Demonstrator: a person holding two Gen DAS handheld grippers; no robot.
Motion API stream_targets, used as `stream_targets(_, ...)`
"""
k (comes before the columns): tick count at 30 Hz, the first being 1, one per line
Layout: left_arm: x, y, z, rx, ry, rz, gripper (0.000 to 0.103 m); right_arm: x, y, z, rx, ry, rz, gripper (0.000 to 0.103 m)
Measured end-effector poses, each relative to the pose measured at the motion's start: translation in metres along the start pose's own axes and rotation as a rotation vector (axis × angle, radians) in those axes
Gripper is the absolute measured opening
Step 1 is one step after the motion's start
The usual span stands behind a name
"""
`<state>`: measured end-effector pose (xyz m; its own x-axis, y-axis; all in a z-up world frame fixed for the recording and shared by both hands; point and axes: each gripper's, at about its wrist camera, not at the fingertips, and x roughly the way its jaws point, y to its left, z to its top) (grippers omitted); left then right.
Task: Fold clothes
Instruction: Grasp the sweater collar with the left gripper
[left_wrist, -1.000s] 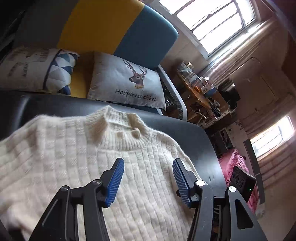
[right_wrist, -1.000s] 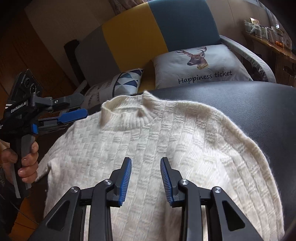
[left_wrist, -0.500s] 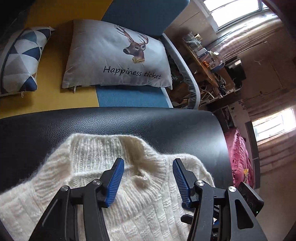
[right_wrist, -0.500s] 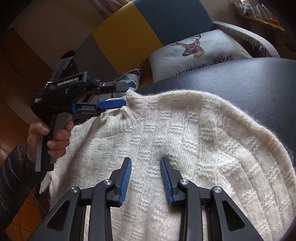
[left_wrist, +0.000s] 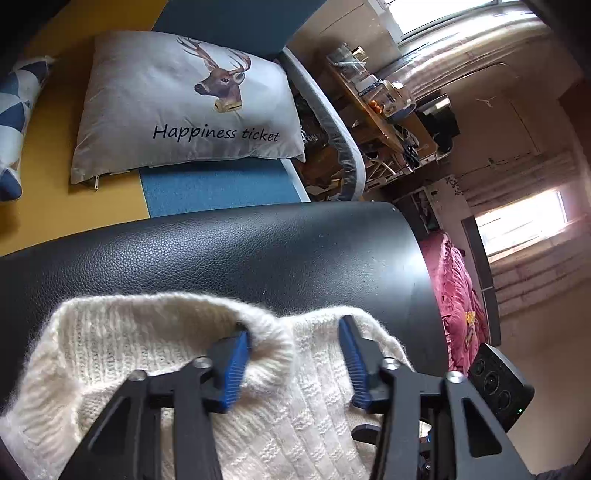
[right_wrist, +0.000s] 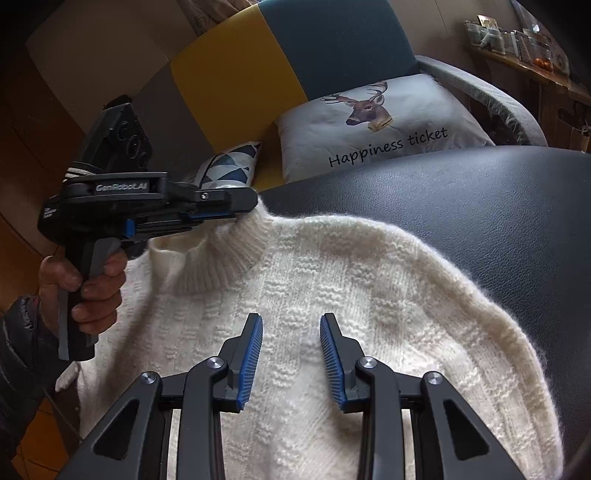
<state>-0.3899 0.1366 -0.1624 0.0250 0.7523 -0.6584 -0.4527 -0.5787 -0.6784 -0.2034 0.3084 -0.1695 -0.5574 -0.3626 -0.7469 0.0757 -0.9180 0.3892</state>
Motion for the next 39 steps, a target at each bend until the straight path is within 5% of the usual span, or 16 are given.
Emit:
stream_targets(3,-0.004,-0.011,-0.001,0.055,-0.043,0.019,0.005,0.009,-0.006,0.000,0.004,-0.010,-0.029,0.033)
stream_targets(11,0.019,0.013,0.007,-0.008,-0.099,0.157,0.003,0.005,-0.008,-0.009,0.013,-0.050,-0.012,0.033)
stream_targets(19,0.004,0.010,0.002,-0.057,-0.150,0.116,0.005,0.006,-0.012,-0.013,0.042,-0.061,0.019,0.033)
stream_targets(21,-0.019,0.008,-0.006,-0.079,-0.202,0.077,0.014,0.006,-0.014,-0.013,0.058,-0.066,0.035,0.033)
stream_targets(24,-0.056,0.002,-0.035,-0.059,-0.282,0.123,0.036,0.007,-0.018,-0.013,0.083,-0.067,0.058,0.033)
stream_targets(28,-0.090,0.005,-0.087,-0.035,-0.319,0.223,0.045,-0.002,-0.006,-0.005,0.091,-0.056,0.048,0.036)
stream_targets(31,-0.106,0.012,-0.122,0.003,-0.334,0.337,0.045,0.000,0.020,0.017,0.095,-0.055,0.321,0.037)
stream_targets(34,-0.107,0.028,-0.132,-0.019,-0.328,0.353,0.044,0.032,0.051,0.043,0.116,0.040,0.477,0.040)
stream_targets(39,-0.106,0.046,-0.146,-0.033,-0.332,0.352,0.044,0.096,0.075,0.077,0.204,0.194,0.526,0.044)
